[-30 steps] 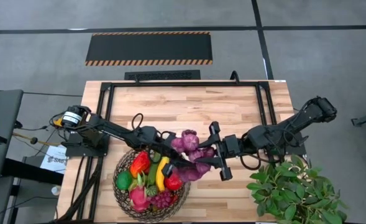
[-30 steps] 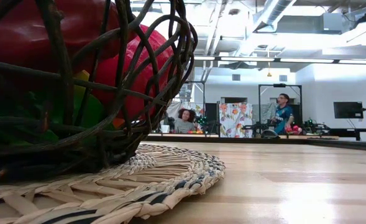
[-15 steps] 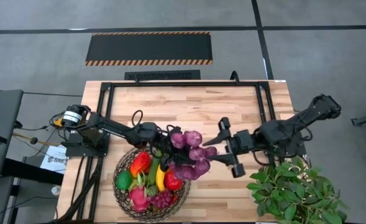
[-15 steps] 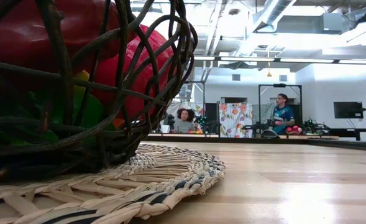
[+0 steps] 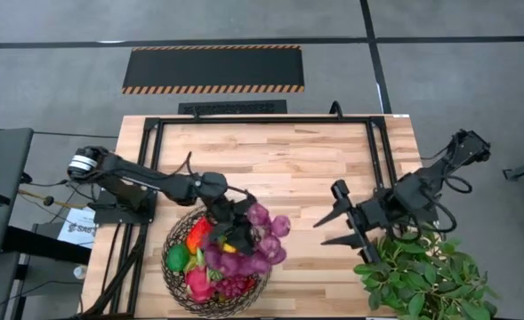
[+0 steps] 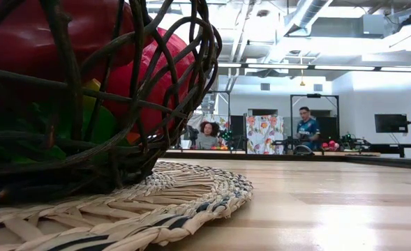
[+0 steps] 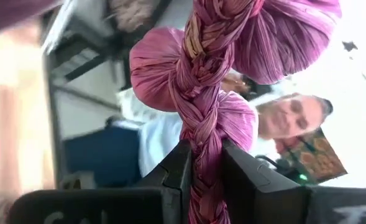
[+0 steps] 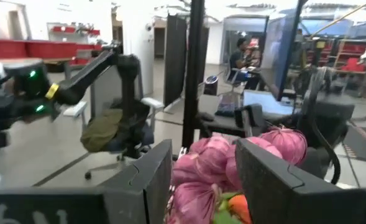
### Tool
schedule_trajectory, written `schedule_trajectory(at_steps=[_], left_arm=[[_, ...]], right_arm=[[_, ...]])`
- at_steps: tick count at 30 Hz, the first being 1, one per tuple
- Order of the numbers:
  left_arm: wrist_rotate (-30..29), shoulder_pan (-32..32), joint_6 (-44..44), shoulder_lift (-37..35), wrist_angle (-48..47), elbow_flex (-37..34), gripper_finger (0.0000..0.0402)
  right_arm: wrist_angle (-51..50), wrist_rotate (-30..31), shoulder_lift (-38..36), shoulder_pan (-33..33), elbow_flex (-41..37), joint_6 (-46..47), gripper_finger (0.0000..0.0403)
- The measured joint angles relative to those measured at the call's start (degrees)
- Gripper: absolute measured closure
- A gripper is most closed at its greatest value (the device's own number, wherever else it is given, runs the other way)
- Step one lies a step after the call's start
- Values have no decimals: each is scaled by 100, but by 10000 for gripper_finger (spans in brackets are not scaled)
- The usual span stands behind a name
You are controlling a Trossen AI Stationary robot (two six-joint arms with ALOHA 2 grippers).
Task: Build produce basket
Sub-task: Put the garlic into the woven basket
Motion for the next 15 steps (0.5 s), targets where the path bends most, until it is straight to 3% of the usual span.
schedule_trajectory(at_steps=[5, 10, 13, 15], left_arm=[[-1062, -58, 185, -802, -2511, 0, 353], [-2937, -199, 1166, -1431, -4870, -2, 353], [-3736, -380, 1478, -1543, -5599, -9, 353], [-3957, -549, 1710, -1548, -5868, -9, 353]], right_arm=[[-128, 11, 142, 66, 0, 6, 205], [-255, 24, 349, 25, 0, 12, 210], [-258, 29, 430, -24, 0, 29, 211], [-315, 29, 431, -51, -2, 41, 210]])
